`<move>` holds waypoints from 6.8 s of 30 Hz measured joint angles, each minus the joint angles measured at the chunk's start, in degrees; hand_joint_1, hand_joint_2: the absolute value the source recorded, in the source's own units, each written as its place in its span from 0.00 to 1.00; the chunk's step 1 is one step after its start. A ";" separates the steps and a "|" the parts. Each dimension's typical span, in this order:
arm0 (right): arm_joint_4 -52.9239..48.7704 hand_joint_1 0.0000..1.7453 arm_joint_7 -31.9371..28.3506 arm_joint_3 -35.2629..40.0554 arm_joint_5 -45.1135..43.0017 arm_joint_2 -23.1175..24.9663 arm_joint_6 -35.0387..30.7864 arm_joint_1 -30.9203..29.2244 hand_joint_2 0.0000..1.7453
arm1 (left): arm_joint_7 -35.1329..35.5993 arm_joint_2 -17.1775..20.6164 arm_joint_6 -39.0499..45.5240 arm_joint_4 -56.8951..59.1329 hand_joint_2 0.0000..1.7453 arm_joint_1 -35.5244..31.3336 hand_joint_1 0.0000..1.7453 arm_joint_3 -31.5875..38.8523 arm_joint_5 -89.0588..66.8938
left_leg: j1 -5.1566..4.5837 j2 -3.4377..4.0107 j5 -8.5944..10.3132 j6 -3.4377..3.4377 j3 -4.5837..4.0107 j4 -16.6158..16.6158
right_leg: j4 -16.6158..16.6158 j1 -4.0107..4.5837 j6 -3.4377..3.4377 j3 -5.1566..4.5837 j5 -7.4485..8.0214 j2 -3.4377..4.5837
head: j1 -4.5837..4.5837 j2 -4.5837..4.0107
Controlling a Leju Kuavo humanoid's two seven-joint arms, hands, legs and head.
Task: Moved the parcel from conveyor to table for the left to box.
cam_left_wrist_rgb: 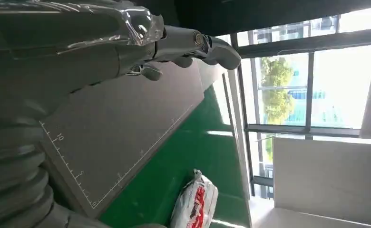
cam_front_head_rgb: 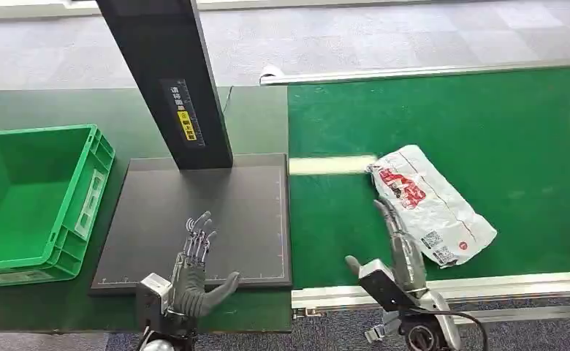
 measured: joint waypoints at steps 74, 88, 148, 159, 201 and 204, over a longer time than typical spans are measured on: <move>54.53 1.00 -8.10 -16.89 1.79 -6.07 -0.08 -29.40 1.00 | -0.81 1.24 3.28 3.30 1.00 -3.06 0.00 -4.26 3.45 | -0.14 -0.02 0.07 0.18 -0.04 0.04 | 0.01 -0.16 0.17 0.00 0.11 -0.01 | -0.02 0.00; 15.33 1.00 -4.08 -13.86 -7.98 -4.57 -1.96 -14.52 1.00 | -1.27 1.99 5.38 -1.88 1.00 -2.05 0.00 0.10 0.83 | -0.14 -0.10 0.09 0.20 -0.09 0.02 | 0.01 -0.16 0.17 -0.02 0.10 -0.16 | -0.02 0.00; 15.03 0.00 -4.55 17.81 -26.68 -1.05 12.89 -14.95 1.00 | -1.96 3.32 4.06 4.33 1.00 -10.48 0.00 8.87 -7.31 | -0.16 -0.10 0.14 0.23 -0.05 0.07 | 0.00 -0.16 0.17 0.00 0.11 -0.15 | -0.02 0.00; -0.76 0.00 -4.73 2.91 -24.01 -2.82 14.37 -5.53 1.00 | 5.64 11.41 5.60 13.82 1.00 -18.45 0.00 -8.07 -43.11 | -0.13 -0.05 0.13 0.22 -0.01 0.06 | 0.00 -0.13 0.17 0.02 0.11 -0.13 | -0.02 0.00; -8.56 0.00 -6.78 -4.59 -24.95 -2.53 14.00 4.21 1.00 | -3.04 19.32 23.20 -2.18 1.00 -21.20 1.00 -3.91 -34.67 | -0.13 -0.01 0.12 0.22 0.08 0.05 | 0.00 -0.12 0.17 0.12 0.11 -0.12 | -0.02 0.00; -8.56 0.00 -6.85 -4.67 -25.04 -2.38 14.00 4.89 1.00 | -0.68 20.39 26.32 -4.81 1.00 -23.90 1.00 0.11 -38.77 | -0.12 -0.01 0.14 0.22 0.09 0.05 | 0.00 -0.12 0.17 0.14 0.11 -0.12 | 0.00 0.00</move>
